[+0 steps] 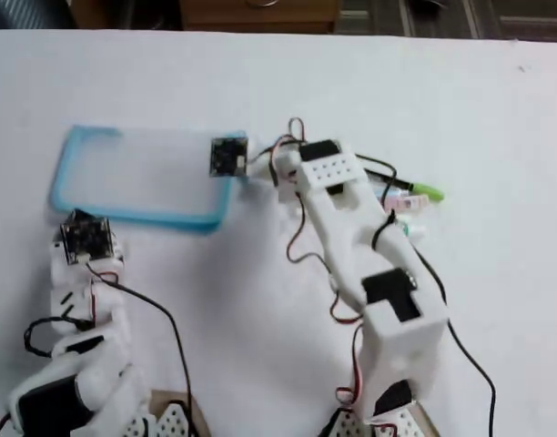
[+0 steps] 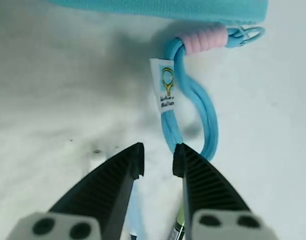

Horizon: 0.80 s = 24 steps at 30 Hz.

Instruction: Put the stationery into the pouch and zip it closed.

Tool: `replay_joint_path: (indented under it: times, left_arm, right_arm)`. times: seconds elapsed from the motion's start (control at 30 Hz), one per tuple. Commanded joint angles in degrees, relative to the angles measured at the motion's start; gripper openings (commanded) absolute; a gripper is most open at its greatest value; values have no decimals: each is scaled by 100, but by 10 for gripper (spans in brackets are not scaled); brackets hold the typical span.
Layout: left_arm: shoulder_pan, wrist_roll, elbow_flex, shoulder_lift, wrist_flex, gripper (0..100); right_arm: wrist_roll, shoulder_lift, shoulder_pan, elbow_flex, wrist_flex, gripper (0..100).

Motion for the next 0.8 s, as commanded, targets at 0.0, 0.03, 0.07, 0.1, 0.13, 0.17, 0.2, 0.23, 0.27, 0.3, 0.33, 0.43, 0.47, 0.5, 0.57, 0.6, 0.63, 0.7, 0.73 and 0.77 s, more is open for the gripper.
replay_joint_path:
  times: [0.0,0.03,0.07,0.1,0.13,0.17,0.2,0.23,0.27,0.3,0.33,0.43,0.47,0.5,0.57,0.6,0.63,0.7,0.73,0.77]
  left_arm:
    - [13,-9,-62,13,-62,24]
    - [13,-9,-62,13,-62,24]
    - [13,-9,-62,13,-62,24]
    - [13,-9,-62,13,-62,24]
    - [13,-9,-62,13,-62,24]
    - [13,-9,-62,13,-62,24]
    - [13,-9,-62,13,-62,24]
    - [13,-9,-62,13,-62,24]
    - [13,-9,-62,13,-62,24]
    - [13,-9,-62,13,-62,24]
    - [13,-9,-62,13,-62,24]
    - [13,-9,-62,13,-62,24]
    - [13,-9,-62,13,-62,24]
    - [13,-9,-62,13,-62,24]
    - [13,-9,-62,13,-62,24]
    - [13,-9,-62,13,-62,24]
    - [13,-9,-62,13,-62,24]
    - [13,-9,-62,13,-62,24]
    - [13,-9,-62,13,-62,24]
    - [13,-9,-62,13,-62,24]
  right_arm:
    - [-44,295,57,-712,92,109]
    - [-35,435,48,-835,127,110]
    - [-35,593,48,-976,207,110]
    - [-35,752,48,-1125,295,114]
    - [-35,884,48,-1284,400,123]
    - [-35,1007,66,-1433,488,136]
    - [-35,1121,75,-1600,558,150]
    - [-53,1235,75,-1767,620,163]
    - [-53,1341,84,-1934,681,172]
    - [-53,1437,75,-2092,752,179]
    - [-62,1543,57,-2242,822,181]
    - [-44,1895,75,-2655,927,181]
    - [-35,2026,92,-2778,945,180]
    - [-35,2149,101,-2884,1015,180]
    - [-26,2378,110,-3095,1262,180]
    - [-26,2466,101,-3209,1385,177]
    - [-26,2527,101,-3314,1499,163]
    - [-35,2624,119,-3552,1631,93]
    - [-35,2659,145,-3666,1648,39]
    - [-53,2686,154,-3771,1648,4]
